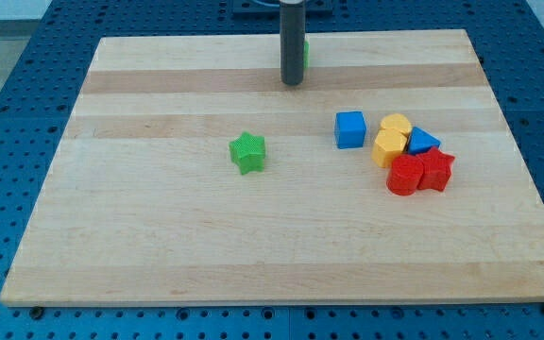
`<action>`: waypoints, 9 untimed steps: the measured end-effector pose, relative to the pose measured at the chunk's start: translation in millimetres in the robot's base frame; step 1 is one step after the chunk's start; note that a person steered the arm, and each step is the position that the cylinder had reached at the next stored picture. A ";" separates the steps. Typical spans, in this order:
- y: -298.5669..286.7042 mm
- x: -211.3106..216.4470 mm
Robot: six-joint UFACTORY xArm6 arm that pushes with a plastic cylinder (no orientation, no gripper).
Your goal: Move green star to the left of the blue circle
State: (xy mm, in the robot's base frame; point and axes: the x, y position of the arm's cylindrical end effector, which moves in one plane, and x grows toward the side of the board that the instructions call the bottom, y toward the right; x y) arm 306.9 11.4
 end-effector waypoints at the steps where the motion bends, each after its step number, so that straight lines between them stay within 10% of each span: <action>1: 3.6 18.8; 7: -35.2 182.8; 9: -62.5 146.0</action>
State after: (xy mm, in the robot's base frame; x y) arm 452.8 -51.1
